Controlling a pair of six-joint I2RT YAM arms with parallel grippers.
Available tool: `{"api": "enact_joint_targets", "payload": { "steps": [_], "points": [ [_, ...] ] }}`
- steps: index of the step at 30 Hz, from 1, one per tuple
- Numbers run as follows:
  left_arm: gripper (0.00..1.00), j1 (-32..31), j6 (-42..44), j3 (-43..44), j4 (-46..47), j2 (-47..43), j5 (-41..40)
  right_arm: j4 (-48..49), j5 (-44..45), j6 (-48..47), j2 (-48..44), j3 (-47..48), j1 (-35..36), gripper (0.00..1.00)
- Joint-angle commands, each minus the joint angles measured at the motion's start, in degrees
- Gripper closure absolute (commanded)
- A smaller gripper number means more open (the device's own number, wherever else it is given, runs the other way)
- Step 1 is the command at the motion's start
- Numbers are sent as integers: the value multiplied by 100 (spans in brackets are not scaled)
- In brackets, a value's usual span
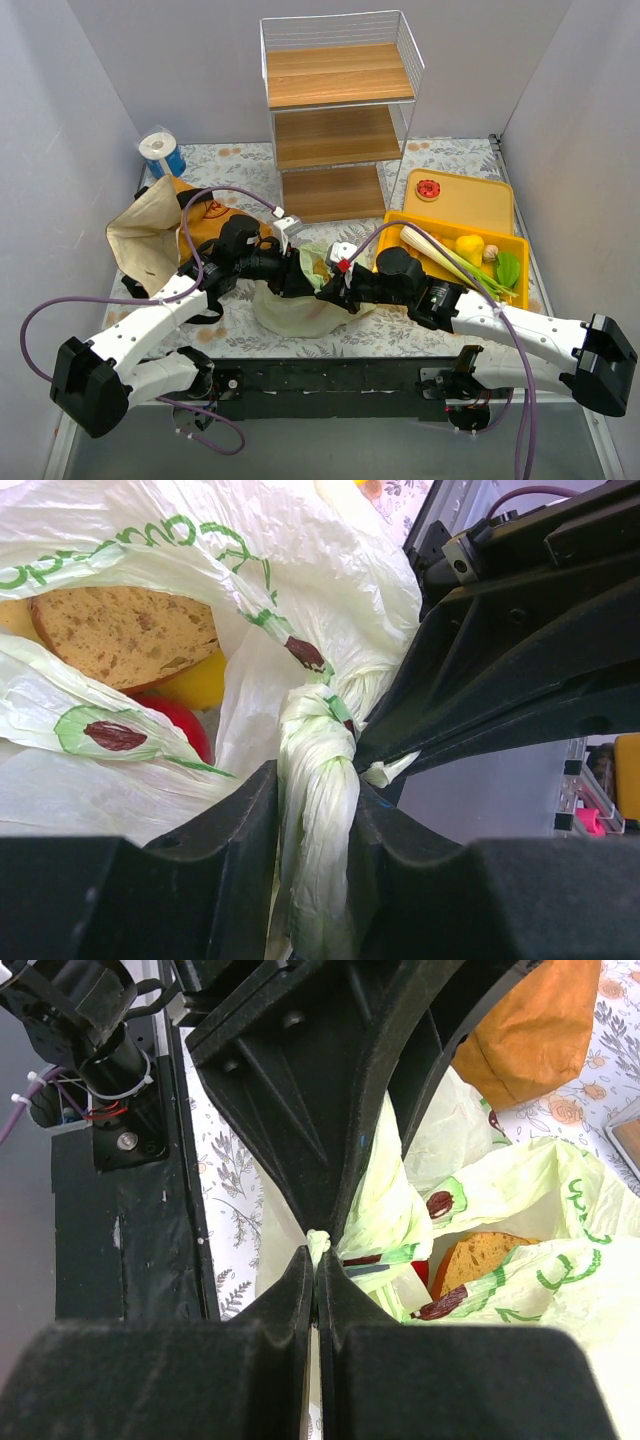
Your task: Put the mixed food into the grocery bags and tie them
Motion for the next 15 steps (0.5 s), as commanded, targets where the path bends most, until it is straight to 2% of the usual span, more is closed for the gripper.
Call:
{"api": "enact_joint_targets", "payload": {
  "steps": [1, 5, 13, 15],
  "points": [
    [71, -17, -73, -6, 87, 3, 712, 131, 134, -202, -94, -18, 68, 99],
    [69, -17, -179, -15, 219, 38, 845, 105, 143, -246, -94, -1, 86, 99],
    [76, 149, -433, 29, 386, 82, 818, 87, 187, -308, -164, -27, 130, 99],
    [76, 263, -556, -15, 552, 56, 1020, 96, 213, -334, -199, -45, 147, 99]
  ]
}}
